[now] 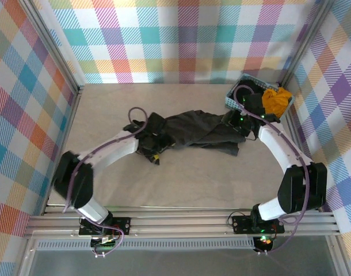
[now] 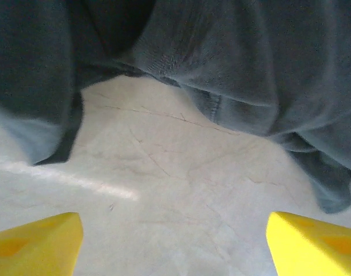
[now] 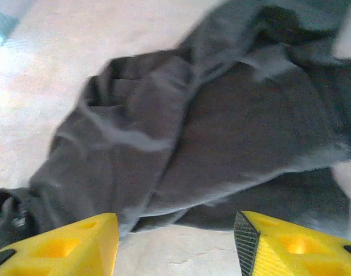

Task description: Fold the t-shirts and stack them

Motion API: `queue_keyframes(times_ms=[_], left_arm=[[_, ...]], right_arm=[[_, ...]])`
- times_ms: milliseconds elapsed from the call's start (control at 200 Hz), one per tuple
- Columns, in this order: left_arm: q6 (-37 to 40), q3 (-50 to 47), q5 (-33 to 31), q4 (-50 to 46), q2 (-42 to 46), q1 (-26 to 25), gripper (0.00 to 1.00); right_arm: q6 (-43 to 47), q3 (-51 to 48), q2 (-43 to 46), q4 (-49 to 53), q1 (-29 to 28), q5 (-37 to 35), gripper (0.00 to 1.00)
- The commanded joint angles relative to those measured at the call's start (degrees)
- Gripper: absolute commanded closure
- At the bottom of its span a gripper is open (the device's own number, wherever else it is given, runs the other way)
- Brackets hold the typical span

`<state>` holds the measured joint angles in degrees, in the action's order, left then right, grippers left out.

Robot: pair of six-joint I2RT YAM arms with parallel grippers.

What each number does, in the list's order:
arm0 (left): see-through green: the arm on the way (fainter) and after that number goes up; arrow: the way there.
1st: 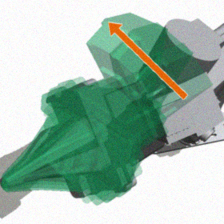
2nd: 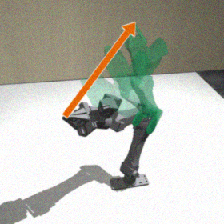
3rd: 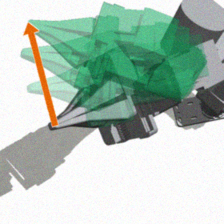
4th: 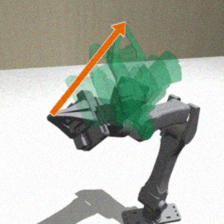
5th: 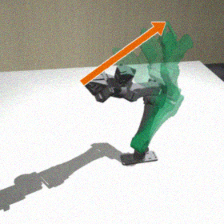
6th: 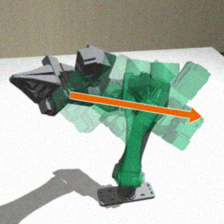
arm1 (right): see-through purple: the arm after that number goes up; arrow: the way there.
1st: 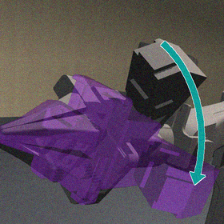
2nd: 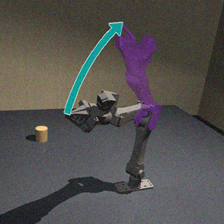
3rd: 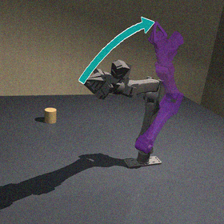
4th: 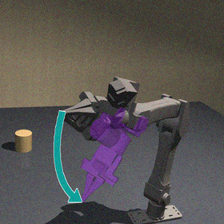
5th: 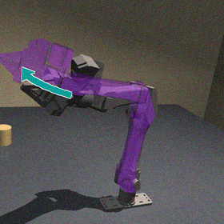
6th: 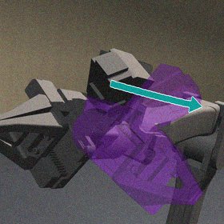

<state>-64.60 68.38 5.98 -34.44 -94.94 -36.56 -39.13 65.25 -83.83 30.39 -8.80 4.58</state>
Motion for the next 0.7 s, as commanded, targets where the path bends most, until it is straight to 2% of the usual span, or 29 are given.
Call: queue_keyframes(times_ms=[0,70,285,350,395,435,555,600,695], left_arm=[[-8.3,3.9,1.2,6.0,-6.4,-2.1,0.27],[-9.6,5.9,0.0,7.5,-10.2,-2.4,0.29],[-11.4,9.8,-3.8,11.4,-17.1,-2.4,0.27],[-11.5,10.2,-4.4,12.4,-18.5,-2.4,0.29],[-11.4,10.3,-5.5,13.0,-19.2,-2.3,0.35],[-11.2,10.4,-6.7,13.2,-19.4,-2.1,0.45],[-10.5,10.5,-9.5,11.7,-18.8,-1.0,0.94],[-10.2,10.0,-11.2,10.4,-17.3,-0.5,1.0],[-9.6,7.8,-12.3,8.8,-11.6,0.9,1.0]], right_arm=[[-0.2,-2.4,1.4,1.0,2.6,3.2,0.44],[0.4,-3.3,1.4,0.8,3.7,4.1,0.44],[1.1,-4.6,1.4,0.7,4.4,6.1,0.45],[1.0,-5.2,1.3,0.5,4.4,6.5,0.45],[0.8,-5.5,1.2,0.3,4.4,6.9,0.45],[0.6,-5.7,1.1,0.4,4.4,7.1,0.45],[0.2,-6.3,1.0,0.4,4.4,7.0,0.45],[0.1,-6.3,1.1,0.6,4.4,6.8,0.45],[0.1,-6.3,1.4,0.6,4.4,6.5,0.46]])
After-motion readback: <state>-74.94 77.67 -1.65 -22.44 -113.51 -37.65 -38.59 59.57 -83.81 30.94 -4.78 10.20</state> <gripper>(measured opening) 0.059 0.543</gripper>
